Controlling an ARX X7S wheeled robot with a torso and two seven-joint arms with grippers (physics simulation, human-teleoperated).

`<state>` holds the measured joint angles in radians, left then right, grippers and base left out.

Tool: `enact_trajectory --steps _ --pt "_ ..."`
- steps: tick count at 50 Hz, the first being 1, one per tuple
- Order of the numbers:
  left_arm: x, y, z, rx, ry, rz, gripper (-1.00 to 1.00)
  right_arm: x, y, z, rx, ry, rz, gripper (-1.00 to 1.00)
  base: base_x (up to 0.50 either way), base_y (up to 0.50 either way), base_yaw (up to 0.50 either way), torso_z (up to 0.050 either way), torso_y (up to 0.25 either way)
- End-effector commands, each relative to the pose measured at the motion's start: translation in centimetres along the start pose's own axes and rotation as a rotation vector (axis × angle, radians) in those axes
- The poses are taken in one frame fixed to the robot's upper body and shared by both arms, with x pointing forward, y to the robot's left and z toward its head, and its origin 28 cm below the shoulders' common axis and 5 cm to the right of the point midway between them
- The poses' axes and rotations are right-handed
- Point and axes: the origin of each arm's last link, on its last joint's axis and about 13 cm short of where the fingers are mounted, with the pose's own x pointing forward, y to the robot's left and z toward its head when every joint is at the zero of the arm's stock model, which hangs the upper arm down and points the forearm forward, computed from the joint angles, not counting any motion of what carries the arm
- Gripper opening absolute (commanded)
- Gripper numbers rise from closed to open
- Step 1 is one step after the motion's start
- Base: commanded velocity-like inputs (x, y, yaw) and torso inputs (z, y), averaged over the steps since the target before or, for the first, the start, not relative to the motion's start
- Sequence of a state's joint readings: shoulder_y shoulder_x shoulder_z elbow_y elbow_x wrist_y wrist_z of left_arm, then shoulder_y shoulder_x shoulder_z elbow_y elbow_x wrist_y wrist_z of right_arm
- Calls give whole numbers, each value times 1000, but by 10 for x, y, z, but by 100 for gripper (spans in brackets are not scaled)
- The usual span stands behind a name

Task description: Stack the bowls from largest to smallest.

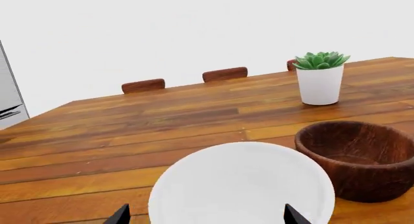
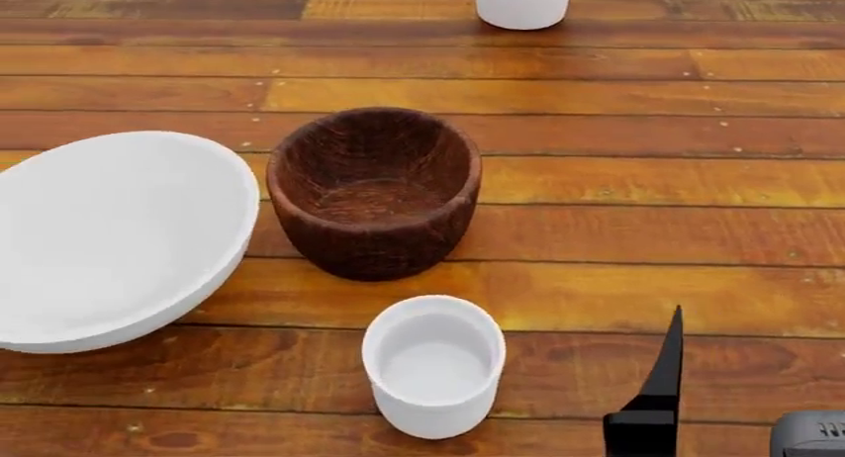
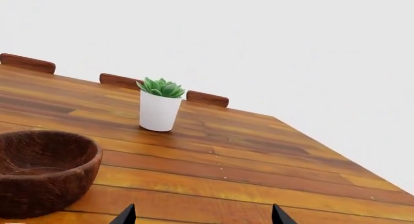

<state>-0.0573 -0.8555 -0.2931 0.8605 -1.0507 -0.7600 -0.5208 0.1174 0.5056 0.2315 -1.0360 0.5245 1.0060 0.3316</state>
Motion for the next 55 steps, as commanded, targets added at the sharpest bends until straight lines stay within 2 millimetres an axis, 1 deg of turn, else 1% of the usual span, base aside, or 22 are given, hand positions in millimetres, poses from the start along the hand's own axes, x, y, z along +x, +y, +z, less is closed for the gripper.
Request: enact_trajectory --steps 1,4,12,28,31,34,36,38,39,41,42,43,44,46,48,49,50,51,52,53,54,55 --pt "-2 3 2 8 6 5 100 -1 1 2 -8 6 10 100 0 340 0 0 0" --pt "0 2 1 9 8 6 100 -1 1 1 -13 12 7 100 0 339 0 0 0" --pt "-3 5 0 12 14 5 100 -1 1 1 -20 14 8 100 54 342 0 0 0" --pt "-3 4 -1 13 18 4 100 -2 -1 2 -23 7 -8 100 262 341 0 0 0" --pt "-2 2 -1 14 21 2 100 -4 -3 3 -23 3 -13 100 288 337 0 0 0" --pt "6 -5 -1 16 21 2 100 -4 -4 4 -22 0 -16 100 290 342 0 0 0" --pt "2 -1 -1 17 22 2 100 -4 -5 4 -30 2 -15 100 285 342 0 0 0" --pt "7 -5 -2 15 23 -1 100 -3 -4 3 -35 16 -4 100 289 311 0 0 0" --pt "9 -8 -3 17 27 -8 100 -4 -4 2 12 24 -13 100 0 0 0 0 0" --pt "3 -5 -3 16 32 -20 100 -1 -7 10 -23 20 -22 100 0 0 0 0 8" --pt "1 -4 -3 23 30 -19 100 2 -9 13 -13 26 -29 100 0 0 0 0 0" --pt "1 -4 -3 24 32 -18 100 6 -10 15 -56 56 -25 100 0 0 0 0 0" --pt "1 -4 -3 7 49 -26 100 12 -11 18 -60 66 17 100 0 0 0 0 0" --pt "-1 -3 -3 15 48 -21 100 19 -14 24 9 90 36 100 0 0 0 0 0" --pt "3 -4 -2 -6 45 -11 100 32 -19 30 -10 111 43 100 0 0 0 0 0" --pt "1 -3 -1 -9 45 -10 100 36 -21 31 -4 124 45 100 0 0 0 0 0" --pt "-4 1 0 -12 43 -12 100 43 -23 37 -69 98 65 100 0 0 0 0 0" --pt "-5 2 0 -10 41 -13 100 52 -27 44 -42 98 44 100 0 0 0 0 0" --pt "-5 3 0 -7 37 -7 100 61 -29 49 -40 149 118 100 0 0 0 0 0" --pt "-4 4 0 -13 37 0 100 64 -29 51 -37 165 135 100 0 0 0 0 0" --pt "0 1 0 -16 38 1 100 73 -31 55 -63 202 158 100 0 0 0 0 0" --pt "-1 1 -1 -9 40 -4 100 83 -34 60 -67 233 175 100 0 0 0 0 0"
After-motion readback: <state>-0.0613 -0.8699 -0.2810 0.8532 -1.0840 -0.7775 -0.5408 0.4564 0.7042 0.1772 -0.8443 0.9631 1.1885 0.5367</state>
